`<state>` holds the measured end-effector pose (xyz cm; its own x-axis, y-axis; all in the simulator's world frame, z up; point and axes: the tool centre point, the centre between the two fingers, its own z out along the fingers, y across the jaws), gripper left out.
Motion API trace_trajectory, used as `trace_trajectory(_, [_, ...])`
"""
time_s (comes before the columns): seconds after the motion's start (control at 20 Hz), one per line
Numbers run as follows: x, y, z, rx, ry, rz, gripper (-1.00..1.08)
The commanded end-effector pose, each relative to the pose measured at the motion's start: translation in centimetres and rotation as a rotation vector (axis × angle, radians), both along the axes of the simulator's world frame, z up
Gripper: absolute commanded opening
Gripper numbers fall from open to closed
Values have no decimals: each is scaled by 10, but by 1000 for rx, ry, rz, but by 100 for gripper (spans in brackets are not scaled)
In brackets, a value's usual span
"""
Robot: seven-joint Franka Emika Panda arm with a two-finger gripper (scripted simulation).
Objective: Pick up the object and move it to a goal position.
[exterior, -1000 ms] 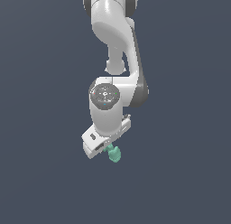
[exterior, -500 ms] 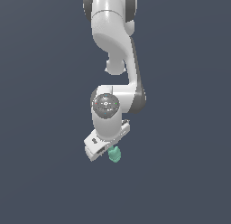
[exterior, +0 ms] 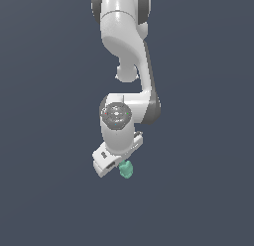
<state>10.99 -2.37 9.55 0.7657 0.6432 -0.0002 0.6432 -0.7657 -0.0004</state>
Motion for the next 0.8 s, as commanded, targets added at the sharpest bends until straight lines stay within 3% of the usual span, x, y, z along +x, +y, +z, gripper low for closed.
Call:
trace_trajectory(0.0, [0, 0, 0, 0, 0, 0, -100])
trace_trajectory(0.75, [-19, -1, 5, 0, 0, 0, -100])
